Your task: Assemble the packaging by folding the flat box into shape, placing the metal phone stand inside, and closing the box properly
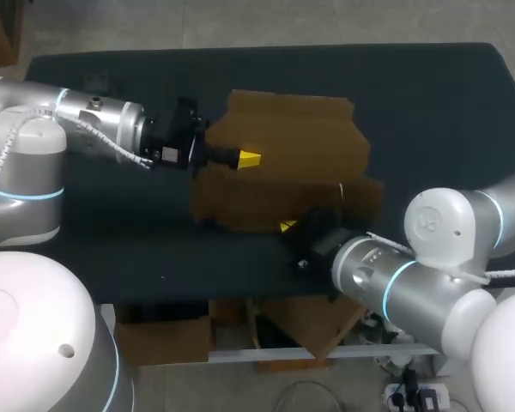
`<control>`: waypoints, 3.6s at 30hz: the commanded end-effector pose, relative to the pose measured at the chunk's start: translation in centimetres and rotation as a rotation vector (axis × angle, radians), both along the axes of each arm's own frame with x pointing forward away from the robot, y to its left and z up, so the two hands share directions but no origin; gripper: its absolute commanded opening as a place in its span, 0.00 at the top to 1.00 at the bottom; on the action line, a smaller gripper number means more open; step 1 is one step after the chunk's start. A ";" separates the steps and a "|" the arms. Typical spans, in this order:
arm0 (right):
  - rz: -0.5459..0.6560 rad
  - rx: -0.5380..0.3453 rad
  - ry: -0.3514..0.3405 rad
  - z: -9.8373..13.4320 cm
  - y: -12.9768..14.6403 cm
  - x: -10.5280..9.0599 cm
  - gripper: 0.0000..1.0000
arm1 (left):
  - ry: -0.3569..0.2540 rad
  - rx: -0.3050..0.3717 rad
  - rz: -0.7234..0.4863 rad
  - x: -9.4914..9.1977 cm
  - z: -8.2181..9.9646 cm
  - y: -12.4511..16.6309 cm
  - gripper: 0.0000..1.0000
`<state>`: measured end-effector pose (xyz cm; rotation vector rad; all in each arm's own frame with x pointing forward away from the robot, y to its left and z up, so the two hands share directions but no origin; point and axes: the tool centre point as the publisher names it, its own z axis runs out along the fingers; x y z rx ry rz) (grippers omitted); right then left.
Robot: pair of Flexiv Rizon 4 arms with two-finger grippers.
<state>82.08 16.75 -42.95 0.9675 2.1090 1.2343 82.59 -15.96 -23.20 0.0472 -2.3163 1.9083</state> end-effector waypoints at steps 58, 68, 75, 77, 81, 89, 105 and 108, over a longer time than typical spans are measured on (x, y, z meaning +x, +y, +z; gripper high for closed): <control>0.016 0.021 -0.054 1.0 -0.4 -2.9 1.00 | 0.005 -0.004 -0.005 0.1 -0.7 0.6 1.00; 0.039 0.052 -0.081 2.3 -2.2 -5.4 1.00 | 0.005 -0.004 -0.005 0.1 -0.7 0.6 1.00; 0.093 0.082 -0.100 3.4 -3.9 -7.8 1.00 | 0.005 -0.004 -0.005 0.1 -0.7 0.6 1.00; 0.102 0.090 -0.107 3.9 -4.6 -8.7 1.00 | 0.005 -0.004 -0.005 0.1 -0.7 0.6 1.00; 0.139 0.100 -0.116 4.4 -5.9 -10.1 1.00 | 0.005 -0.004 -0.005 0.1 -0.7 0.6 1.00; 0.195 0.095 -0.102 4.8 -9.2 -12.2 1.00 | 0.005 -0.004 -0.005 0.1 -0.7 0.6 1.00; 0.275 0.086 -0.120 5.9 -15.4 -13.4 0.85 | 0.005 -0.004 -0.005 0.1 -0.7 0.6 1.00; 0.284 0.087 -0.123 6.1 -16.4 -13.2 0.83 | 0.005 -0.004 -0.005 0.1 -0.7 0.6 1.00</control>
